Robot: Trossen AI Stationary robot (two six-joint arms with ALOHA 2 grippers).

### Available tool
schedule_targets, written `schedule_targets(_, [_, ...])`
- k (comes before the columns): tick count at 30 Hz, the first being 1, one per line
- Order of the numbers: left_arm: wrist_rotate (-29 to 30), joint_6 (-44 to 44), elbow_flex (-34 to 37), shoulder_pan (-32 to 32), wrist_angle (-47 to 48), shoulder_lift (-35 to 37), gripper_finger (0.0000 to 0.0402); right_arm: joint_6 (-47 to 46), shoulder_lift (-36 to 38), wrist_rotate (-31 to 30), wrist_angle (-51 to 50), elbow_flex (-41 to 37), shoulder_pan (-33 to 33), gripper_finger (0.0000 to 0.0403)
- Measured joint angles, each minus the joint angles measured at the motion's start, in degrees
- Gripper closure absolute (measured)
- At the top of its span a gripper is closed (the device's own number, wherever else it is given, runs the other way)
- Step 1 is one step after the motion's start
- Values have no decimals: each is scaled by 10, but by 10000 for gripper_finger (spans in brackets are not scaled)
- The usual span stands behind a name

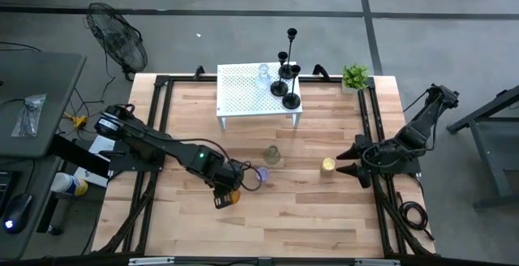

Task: Pick & Place candle stick holders
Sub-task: Put the yellow candle holder on the shelf

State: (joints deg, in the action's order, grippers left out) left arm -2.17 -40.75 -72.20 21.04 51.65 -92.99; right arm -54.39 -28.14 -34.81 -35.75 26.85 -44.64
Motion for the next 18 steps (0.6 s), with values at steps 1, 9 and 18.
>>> schedule_targets(1, [0,0,0,0,-2,0,263,0,0,2,0,0,0,164])
schedule_targets(9, [1,0,-1,0,-15,-16,263,0,0,5,0,0,0,164])
schedule_targets(18, [-4,-5,0,0,-22,-44,263,0,0,8,0,1,0,164])
